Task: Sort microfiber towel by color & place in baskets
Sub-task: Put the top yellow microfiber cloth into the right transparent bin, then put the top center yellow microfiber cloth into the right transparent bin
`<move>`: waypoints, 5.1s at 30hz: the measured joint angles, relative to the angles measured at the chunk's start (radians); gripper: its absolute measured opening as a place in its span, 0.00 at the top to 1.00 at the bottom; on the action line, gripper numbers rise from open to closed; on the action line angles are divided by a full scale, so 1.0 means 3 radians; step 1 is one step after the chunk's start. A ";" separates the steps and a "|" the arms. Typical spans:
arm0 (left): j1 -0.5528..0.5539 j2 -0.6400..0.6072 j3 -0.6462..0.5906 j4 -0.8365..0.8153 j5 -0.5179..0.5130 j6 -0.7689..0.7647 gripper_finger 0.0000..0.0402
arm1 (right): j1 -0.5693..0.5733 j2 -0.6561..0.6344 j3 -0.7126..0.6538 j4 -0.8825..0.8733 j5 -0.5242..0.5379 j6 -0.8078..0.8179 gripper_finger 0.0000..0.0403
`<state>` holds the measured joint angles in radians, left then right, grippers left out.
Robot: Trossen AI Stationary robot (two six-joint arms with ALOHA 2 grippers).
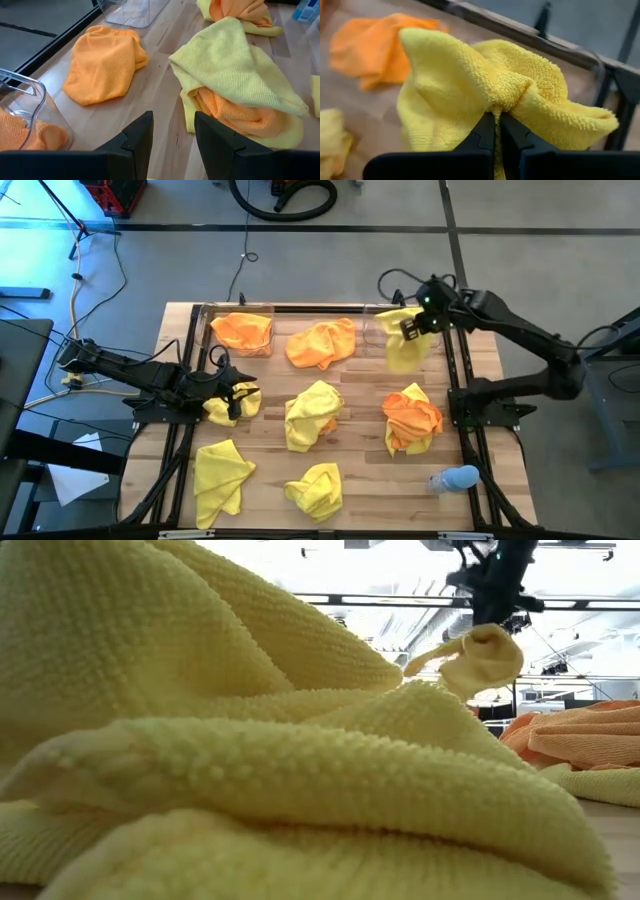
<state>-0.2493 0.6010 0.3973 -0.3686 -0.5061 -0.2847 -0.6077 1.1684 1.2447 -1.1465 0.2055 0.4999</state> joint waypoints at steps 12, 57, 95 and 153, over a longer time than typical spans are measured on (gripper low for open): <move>0.0000 0.0000 0.0000 -0.0004 -0.0005 0.0085 0.67 | -0.0472 0.0420 -0.0016 0.0957 0.0808 -0.0623 1.00; 0.0001 0.0000 -0.0001 -0.0103 0.0020 -0.0125 0.67 | -0.0278 0.1844 -0.0387 0.1175 0.0241 0.0151 0.86; 0.0000 0.0105 -0.0008 0.0043 -0.0167 -0.0236 0.67 | 0.0354 0.0147 -0.0594 0.0778 0.0175 0.0078 0.61; 0.0004 0.0145 0.0000 0.0040 -0.0112 0.0172 0.67 | 0.2461 0.2557 0.1426 0.1444 0.0136 -0.1547 0.61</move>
<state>-0.2481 0.6446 0.3973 -0.3567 -0.5396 -0.2333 0.1307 1.9357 1.6726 -0.7134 0.2464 0.0360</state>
